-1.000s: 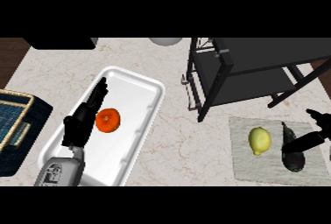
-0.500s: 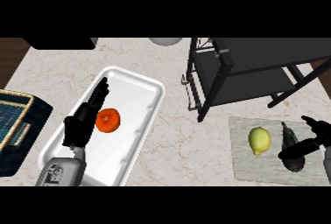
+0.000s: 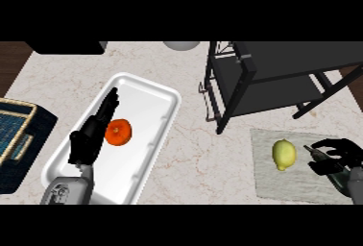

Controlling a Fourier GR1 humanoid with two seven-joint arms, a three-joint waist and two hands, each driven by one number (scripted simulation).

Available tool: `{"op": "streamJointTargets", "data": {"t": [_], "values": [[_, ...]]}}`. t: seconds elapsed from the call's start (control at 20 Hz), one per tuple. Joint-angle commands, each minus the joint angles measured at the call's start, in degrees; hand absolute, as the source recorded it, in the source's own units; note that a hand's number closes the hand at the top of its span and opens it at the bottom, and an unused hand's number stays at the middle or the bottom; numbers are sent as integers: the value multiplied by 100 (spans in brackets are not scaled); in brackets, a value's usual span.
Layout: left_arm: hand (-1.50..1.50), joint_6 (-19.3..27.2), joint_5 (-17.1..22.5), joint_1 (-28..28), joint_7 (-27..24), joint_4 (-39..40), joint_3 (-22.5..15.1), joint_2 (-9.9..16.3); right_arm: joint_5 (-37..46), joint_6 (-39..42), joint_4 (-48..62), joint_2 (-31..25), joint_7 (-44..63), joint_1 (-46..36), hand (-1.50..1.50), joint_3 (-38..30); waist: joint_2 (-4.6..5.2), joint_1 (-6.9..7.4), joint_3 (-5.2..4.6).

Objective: Pick the eggplant from the placemat and place it in the tiered shelf

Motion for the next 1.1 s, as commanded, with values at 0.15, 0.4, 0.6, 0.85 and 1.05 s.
{"op": "streamJointTargets", "data": {"t": [0.15, 0.4, 0.6, 0.85, 1.05], "values": [[0, -84, 26, 37, 213, -267, 74, 41, 278, 262, -302, -60, -190, 83, 150, 56, 14, -3, 33], [0, 49, -69, -137, 1, 193, 51, -92, 913, -231, -1284, 772, -459, 115, 150, 1243, -19, -35, 21], [0, -101, -110, -193, -39, 202, -85, -49, 1746, -384, -1986, 1526, -890, -256, 150, 3028, -90, 267, 11], [0, -108, 53, -189, 46, 134, 91, -21, 2557, -1374, -2725, 2321, -56, 207, 150, 4790, -43, 21, 29], [0, -231, 155, -78, -38, 84, 219, 140, 2459, -2731, -3362, 2341, 132, 581, 150, 5438, -28, -7, 37]]}}
